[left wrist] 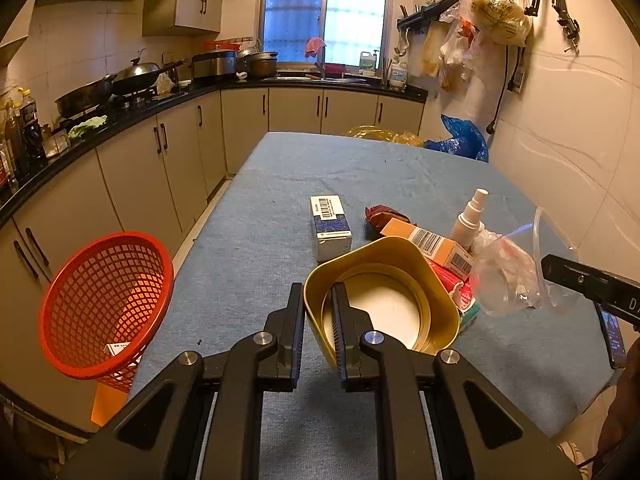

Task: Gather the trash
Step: 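Lift the gold tray with the left tool and carry it toward the wastebasket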

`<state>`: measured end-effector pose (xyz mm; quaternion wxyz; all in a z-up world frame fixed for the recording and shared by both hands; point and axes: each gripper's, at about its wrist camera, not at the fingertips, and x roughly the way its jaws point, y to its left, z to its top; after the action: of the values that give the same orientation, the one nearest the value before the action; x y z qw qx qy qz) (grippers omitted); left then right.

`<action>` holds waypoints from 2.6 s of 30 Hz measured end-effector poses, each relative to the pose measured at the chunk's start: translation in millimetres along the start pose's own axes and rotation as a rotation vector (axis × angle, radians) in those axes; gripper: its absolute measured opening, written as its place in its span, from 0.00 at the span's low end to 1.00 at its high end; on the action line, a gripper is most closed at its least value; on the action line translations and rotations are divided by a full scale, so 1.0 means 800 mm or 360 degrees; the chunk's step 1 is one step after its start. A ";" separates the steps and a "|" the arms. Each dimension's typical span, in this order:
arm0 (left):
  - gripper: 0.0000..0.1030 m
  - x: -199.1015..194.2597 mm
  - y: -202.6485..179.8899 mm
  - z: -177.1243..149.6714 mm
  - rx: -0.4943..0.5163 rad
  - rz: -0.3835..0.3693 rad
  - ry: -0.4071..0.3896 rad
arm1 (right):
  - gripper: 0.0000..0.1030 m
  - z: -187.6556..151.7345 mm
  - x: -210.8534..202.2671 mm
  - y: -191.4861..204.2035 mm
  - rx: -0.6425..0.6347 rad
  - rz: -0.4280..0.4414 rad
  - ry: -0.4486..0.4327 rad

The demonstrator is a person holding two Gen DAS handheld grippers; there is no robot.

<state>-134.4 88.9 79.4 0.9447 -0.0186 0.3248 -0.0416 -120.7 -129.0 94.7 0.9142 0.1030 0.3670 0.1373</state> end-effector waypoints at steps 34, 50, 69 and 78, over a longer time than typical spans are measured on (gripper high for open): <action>0.12 -0.022 0.038 0.000 -0.0079 0.0058 -0.0066 | 0.18 0.002 0.006 0.047 -0.0158 0.0038 -0.0019; 0.12 -0.027 0.052 0.000 -0.0109 0.0073 -0.0081 | 0.19 0.005 0.008 0.066 -0.0190 0.0080 -0.0020; 0.12 -0.034 0.080 0.000 -0.0171 0.0130 -0.0103 | 0.19 0.014 0.025 0.088 -0.0238 0.0128 0.0018; 0.12 -0.042 0.116 -0.001 -0.0245 0.0217 -0.0120 | 0.20 0.022 0.043 0.117 -0.0292 0.0196 0.0062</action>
<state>-155.2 184.4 93.4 0.9527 -0.0706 0.2917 0.0484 -100.7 -31.2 112.2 0.9023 0.0384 0.3637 0.2284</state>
